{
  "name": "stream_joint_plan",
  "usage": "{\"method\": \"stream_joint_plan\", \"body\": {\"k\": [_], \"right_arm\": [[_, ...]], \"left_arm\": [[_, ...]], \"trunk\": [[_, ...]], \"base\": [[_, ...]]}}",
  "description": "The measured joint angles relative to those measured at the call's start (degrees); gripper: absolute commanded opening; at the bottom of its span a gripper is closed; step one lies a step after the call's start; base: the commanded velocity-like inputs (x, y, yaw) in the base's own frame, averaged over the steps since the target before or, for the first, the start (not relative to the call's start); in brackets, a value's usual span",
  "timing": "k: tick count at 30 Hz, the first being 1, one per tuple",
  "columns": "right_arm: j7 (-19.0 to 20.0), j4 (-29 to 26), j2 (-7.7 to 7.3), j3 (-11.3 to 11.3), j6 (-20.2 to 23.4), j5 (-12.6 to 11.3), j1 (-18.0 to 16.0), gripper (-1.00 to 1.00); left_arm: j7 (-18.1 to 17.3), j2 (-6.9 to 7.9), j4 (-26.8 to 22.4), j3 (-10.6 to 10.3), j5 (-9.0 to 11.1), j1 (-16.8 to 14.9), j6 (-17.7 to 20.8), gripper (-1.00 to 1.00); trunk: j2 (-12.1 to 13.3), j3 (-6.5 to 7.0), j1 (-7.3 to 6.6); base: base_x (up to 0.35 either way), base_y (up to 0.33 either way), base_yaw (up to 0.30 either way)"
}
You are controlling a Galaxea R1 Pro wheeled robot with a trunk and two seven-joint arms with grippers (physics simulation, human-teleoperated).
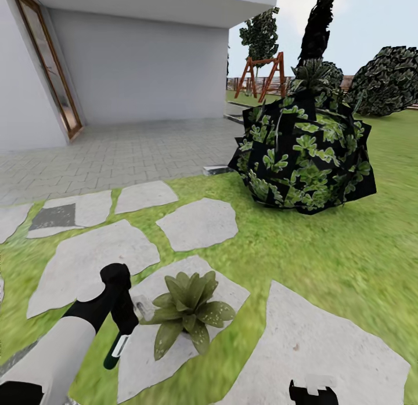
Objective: Pick up the pesticide atomizer in the garden and spray insectifuge to fully cover both potted plants in the garden.
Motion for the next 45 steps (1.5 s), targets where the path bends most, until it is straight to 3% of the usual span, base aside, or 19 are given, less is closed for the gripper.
{"method": "stream_joint_plan", "body": {"k": [9, 22, 30, 37, 42, 45], "right_arm": [[-0.1, 0.0, 0.00, 0.0, 0.0, 0.0, 0.0, 1.00], [-0.1, 0.0, 0.01, 0.0, -0.1, 0.0, 0.0, 1.00], [0.0, 0.0, 0.00, 0.0, -0.1, 0.0, 0.0, 1.00], [0.0, 0.0, 0.01, 0.0, -0.1, 0.0, 0.0, 1.00], [0.0, 0.0, 0.01, 0.0, -0.1, 0.0, 0.0, 1.00], [0.0, 0.0, 0.01, 0.0, -0.1, 0.0, 0.0, 1.00]], "left_arm": [[0.0, -0.11, 0.0, 0.2, 0.0, 0.6, 0.0, -1.00], [0.0, 0.02, 0.3, 0.1, 0.0, 0.8, 0.0, -1.00], [0.0, 0.47, 0.8, 0.2, 0.1, 0.9, -0.1, -1.00], [0.0, 0.52, 0.8, 0.3, 0.1, 0.9, -0.1, -1.00], [0.0, 0.52, 0.7, 3.0, 0.0, 0.9, 0.1, -1.00], [0.0, 0.51, 0.8, 3.3, -0.1, 0.9, 0.1, -1.00]], "trunk": [[0.0, 0.00, 0.02], [0.0, 0.00, 0.02], [0.0, 0.00, 0.02], [0.0, 0.00, 0.05], [0.0, 0.00, 0.04], [0.0, 0.00, 0.02]], "base": [[0.014, 0.014, -0.257], [0.037, 0.061, -0.013], [0.000, 0.001, -0.239], [-0.243, 0.075, -0.119], [-0.217, 0.243, -0.024], [-0.032, 0.295, -0.214]]}}
